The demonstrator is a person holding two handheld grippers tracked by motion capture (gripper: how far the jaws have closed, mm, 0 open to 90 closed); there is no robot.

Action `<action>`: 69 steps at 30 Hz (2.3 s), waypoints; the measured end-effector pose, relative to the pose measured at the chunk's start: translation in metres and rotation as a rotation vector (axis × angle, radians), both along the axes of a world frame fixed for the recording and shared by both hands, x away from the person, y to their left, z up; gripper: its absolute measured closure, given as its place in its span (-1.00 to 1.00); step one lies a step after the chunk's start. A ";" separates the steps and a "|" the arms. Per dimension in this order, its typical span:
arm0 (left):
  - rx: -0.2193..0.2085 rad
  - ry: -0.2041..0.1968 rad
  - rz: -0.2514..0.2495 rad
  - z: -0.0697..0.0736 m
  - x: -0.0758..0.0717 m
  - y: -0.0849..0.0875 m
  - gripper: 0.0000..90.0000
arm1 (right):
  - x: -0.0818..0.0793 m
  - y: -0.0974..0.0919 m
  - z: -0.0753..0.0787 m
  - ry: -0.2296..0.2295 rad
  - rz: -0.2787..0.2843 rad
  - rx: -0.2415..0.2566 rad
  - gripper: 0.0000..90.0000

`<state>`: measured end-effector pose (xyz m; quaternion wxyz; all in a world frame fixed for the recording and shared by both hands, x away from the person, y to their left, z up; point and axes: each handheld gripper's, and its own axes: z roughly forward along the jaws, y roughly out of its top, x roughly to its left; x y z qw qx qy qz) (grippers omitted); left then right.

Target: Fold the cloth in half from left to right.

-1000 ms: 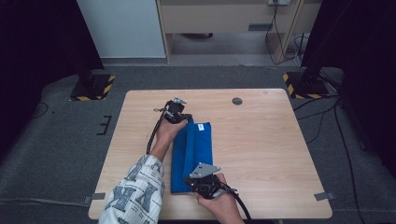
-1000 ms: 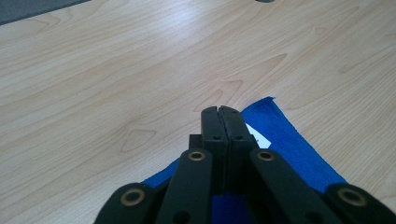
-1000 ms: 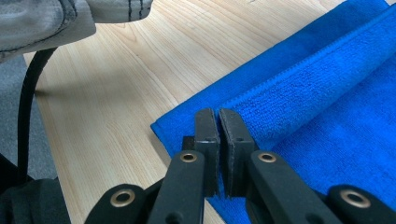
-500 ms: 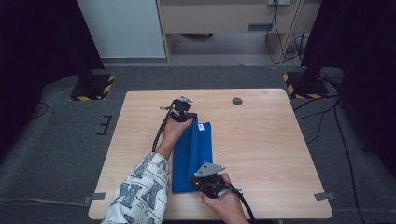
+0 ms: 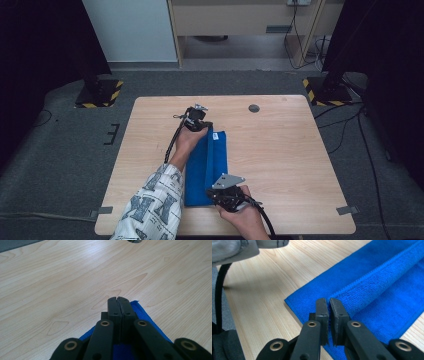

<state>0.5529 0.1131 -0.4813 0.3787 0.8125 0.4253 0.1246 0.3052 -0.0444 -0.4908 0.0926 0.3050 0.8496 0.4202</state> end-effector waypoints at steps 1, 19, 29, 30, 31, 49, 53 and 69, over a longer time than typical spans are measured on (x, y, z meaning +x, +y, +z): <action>-0.001 0.002 0.000 -0.001 0.000 0.000 0.98 | 0.001 -0.001 -0.001 0.001 -0.002 -0.002 0.91; -0.017 0.008 -0.006 -0.006 0.001 -0.007 0.98 | 0.002 -0.011 -0.007 0.019 -0.019 -0.023 0.88; -0.031 0.010 -0.006 -0.007 0.002 -0.008 0.95 | 0.003 -0.014 -0.012 0.034 -0.024 -0.031 0.85; -0.033 0.009 -0.006 -0.008 0.002 -0.008 0.95 | 0.003 -0.014 -0.012 0.034 -0.024 -0.031 0.85; -0.036 0.007 -0.007 -0.007 0.002 -0.008 0.95 | 0.003 -0.014 -0.012 0.036 -0.026 -0.032 0.84; -0.048 0.004 -0.032 -0.008 0.000 -0.011 0.98 | 0.004 -0.017 -0.013 0.044 -0.026 -0.047 0.86; -0.056 0.011 -0.038 -0.008 0.000 -0.011 1.00 | 0.002 -0.018 -0.011 0.040 -0.022 -0.042 0.90; -0.065 -0.015 -0.038 -0.005 -0.003 -0.020 0.80 | -0.004 -0.029 -0.011 0.061 -0.038 -0.041 0.71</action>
